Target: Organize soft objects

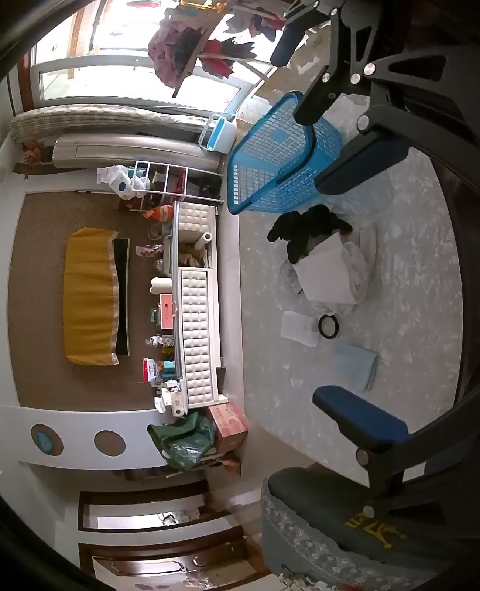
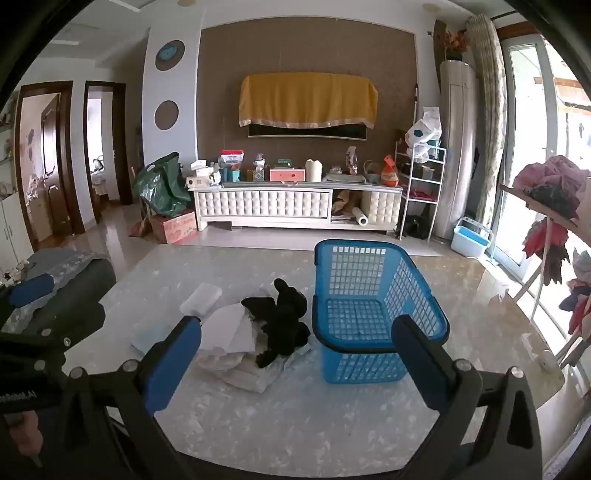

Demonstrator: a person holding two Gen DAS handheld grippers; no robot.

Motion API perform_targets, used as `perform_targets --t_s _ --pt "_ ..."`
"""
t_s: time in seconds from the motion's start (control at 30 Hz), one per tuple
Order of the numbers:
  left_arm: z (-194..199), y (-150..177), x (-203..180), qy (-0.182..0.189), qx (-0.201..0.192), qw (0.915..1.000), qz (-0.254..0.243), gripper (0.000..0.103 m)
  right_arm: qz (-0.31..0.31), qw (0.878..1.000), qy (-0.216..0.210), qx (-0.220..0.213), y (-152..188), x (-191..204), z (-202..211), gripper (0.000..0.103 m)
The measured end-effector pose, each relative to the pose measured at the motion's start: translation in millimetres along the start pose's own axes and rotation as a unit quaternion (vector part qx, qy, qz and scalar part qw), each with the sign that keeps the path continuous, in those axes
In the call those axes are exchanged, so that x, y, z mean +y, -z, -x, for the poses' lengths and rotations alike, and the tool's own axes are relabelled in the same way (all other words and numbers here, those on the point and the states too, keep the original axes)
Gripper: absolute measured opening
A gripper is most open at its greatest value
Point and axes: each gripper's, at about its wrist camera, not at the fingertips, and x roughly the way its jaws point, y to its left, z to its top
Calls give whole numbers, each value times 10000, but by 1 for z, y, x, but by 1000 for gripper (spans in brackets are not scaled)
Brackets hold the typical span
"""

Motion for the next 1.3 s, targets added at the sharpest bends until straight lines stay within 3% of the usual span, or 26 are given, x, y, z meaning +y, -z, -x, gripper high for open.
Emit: perform_targets --t_s 0.13,1.3 --pt "-3 0 1 52 167 9998 75 103 1 10000 15 9 0 0 0 103" --pt "9 -4 -4 81 103 9998 -133 103 -9 10000 -53 -3 2 4 8 103"
